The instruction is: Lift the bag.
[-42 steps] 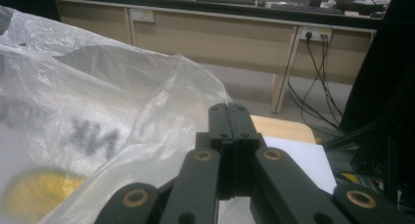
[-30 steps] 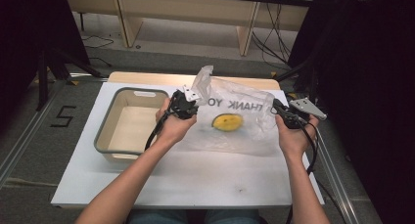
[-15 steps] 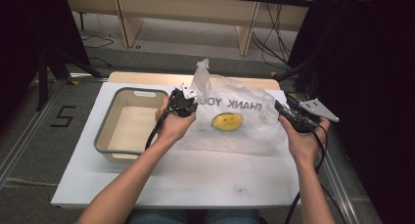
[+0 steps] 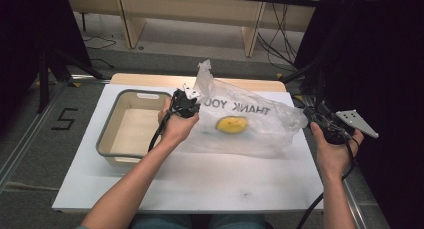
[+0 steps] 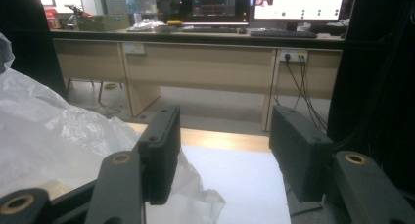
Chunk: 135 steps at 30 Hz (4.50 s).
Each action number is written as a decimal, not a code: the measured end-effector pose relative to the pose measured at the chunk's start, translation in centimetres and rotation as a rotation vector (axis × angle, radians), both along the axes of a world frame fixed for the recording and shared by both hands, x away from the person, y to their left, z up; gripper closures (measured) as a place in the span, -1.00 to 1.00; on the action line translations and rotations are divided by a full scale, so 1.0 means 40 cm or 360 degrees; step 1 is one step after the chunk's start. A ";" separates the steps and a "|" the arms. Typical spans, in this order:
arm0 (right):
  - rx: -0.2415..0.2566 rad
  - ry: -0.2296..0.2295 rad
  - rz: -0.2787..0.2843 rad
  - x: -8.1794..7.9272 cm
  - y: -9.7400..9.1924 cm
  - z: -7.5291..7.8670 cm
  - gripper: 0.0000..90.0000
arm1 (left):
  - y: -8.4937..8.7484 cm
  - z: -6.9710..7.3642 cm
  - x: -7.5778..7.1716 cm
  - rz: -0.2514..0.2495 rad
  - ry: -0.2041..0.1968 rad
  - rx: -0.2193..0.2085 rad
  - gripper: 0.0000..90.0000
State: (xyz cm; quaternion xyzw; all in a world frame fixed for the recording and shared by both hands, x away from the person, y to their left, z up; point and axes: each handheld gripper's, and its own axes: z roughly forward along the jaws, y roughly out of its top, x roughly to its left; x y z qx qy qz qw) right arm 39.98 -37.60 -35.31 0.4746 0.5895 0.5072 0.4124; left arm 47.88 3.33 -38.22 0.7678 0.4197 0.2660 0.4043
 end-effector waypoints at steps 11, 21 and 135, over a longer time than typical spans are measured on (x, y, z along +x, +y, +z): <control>0.0079 -0.0070 0.0007 0.001 -0.006 0.029 0.09 | 0.006 -0.003 0.009 0.0019 0.0021 0.0000 0.98; -0.0125 0.0292 0.0129 0.019 -0.029 -0.076 0.06 | 0.008 -0.005 0.013 0.0028 0.0012 0.0002 0.98; -0.0168 0.0308 0.0611 -0.040 0.139 -0.126 -0.14 | 0.097 0.025 -0.221 -0.0393 -0.0176 -0.0050 -0.46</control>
